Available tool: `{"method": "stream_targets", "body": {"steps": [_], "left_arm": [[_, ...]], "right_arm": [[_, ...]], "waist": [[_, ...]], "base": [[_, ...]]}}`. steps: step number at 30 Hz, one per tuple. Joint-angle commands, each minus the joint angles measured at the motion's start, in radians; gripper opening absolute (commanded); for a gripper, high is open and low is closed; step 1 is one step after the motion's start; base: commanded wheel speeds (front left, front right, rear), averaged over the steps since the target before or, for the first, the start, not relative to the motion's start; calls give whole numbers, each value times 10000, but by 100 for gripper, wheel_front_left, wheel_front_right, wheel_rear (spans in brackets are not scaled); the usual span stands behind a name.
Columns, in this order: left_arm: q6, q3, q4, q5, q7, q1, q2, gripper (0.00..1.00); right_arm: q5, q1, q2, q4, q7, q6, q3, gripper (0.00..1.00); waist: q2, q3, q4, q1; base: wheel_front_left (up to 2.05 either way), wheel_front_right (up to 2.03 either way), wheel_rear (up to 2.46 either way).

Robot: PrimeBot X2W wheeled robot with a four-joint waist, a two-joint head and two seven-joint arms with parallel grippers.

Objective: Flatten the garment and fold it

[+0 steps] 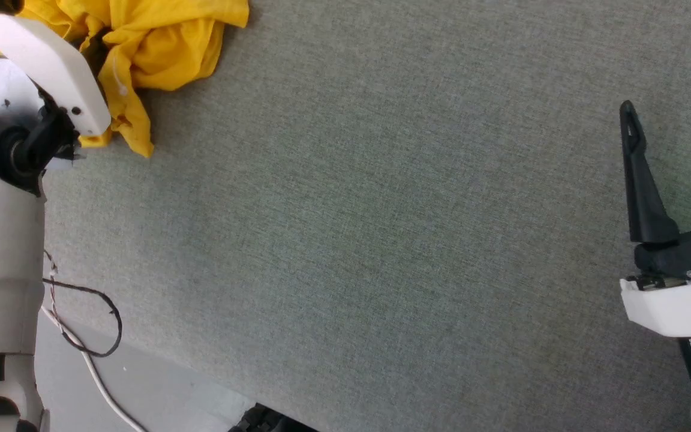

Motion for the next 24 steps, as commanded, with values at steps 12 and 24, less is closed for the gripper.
{"method": "stream_targets", "body": {"steps": [12, 24], "left_arm": [[-61, 168, -243, 256, -823, -449, 1023, 0], [332, 232, -2848, -99, 581, -1291, 1350, 0]], "right_arm": [[447, -6, 704, 1330, -988, -9, 118, 100], [928, 744, 1239, 2635, -2024, -9, -387, 100]], "waist": [[0, -2106, -436, 1], [0, -4134, -1263, 1]], "base": [[0, 0, 0], [0, 0, 0]]}}
